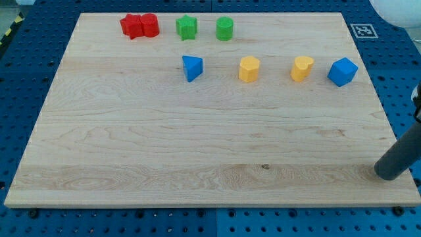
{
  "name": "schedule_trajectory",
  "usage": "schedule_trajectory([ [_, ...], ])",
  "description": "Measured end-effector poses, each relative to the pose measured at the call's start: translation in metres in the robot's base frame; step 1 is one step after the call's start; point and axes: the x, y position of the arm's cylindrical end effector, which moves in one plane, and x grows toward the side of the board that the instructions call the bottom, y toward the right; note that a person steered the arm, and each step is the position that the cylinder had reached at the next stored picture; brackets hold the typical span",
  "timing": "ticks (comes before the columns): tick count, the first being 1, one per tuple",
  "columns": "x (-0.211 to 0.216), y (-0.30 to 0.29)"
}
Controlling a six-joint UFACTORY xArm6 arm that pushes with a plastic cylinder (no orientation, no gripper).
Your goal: Point at blue cube
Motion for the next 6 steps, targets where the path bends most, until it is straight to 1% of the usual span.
schedule_trajectory([
  [1,-0.001,0.0],
  [2,-0.054,-0.026],
  [3,-0.127,-0.056],
  [4,-0.151,-0.057],
  [6,-0.174,-0.056],
])
